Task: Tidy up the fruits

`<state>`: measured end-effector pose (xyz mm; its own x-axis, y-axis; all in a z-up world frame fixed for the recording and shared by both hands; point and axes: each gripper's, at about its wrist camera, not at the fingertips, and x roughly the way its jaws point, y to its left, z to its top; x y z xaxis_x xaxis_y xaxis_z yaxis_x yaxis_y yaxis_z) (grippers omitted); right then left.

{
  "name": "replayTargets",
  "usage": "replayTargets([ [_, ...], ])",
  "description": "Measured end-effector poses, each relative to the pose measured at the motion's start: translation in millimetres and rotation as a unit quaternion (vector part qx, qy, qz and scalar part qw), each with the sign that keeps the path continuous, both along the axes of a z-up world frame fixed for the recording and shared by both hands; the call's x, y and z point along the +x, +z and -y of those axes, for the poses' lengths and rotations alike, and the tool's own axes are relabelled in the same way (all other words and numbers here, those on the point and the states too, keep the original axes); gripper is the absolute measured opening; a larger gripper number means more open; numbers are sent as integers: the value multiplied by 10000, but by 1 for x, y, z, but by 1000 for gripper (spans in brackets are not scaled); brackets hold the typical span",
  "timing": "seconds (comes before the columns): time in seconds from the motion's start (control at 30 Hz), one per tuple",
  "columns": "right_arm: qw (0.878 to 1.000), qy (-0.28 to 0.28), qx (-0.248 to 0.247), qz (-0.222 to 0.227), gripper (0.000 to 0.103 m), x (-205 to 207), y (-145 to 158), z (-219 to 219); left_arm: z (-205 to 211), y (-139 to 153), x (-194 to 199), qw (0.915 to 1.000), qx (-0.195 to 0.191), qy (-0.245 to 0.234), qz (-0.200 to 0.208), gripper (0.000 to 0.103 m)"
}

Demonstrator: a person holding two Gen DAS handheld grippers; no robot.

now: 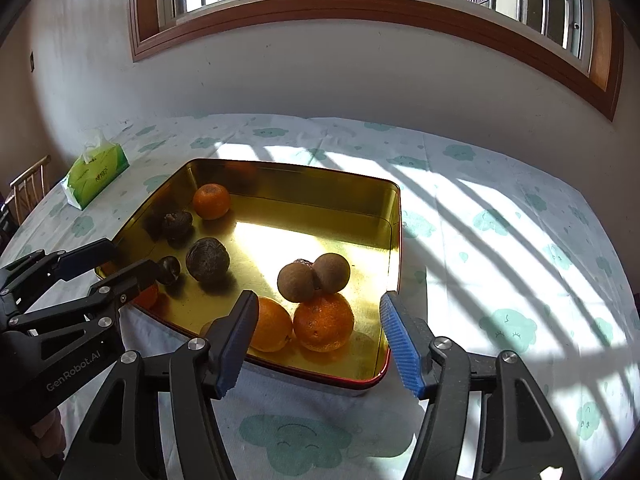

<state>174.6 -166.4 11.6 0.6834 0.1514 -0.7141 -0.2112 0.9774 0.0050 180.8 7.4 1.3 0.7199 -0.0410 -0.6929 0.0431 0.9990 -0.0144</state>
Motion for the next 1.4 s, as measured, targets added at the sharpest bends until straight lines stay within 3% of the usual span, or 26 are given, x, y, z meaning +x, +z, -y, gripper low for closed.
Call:
replayTargets([
  [0.43,9997,-112,239,-1,61,-45,10,1,-5,11,-47,9997,53,207,91,53],
  [0.83,9991,-177,340,-156,61,-73,-2,1,-7,3,-82,9994,137,315,33,53],
  [1.4,9994,-167,297,-105,61,-90,1,0,0,-2,-100,9994,149,313,-44,53],
])
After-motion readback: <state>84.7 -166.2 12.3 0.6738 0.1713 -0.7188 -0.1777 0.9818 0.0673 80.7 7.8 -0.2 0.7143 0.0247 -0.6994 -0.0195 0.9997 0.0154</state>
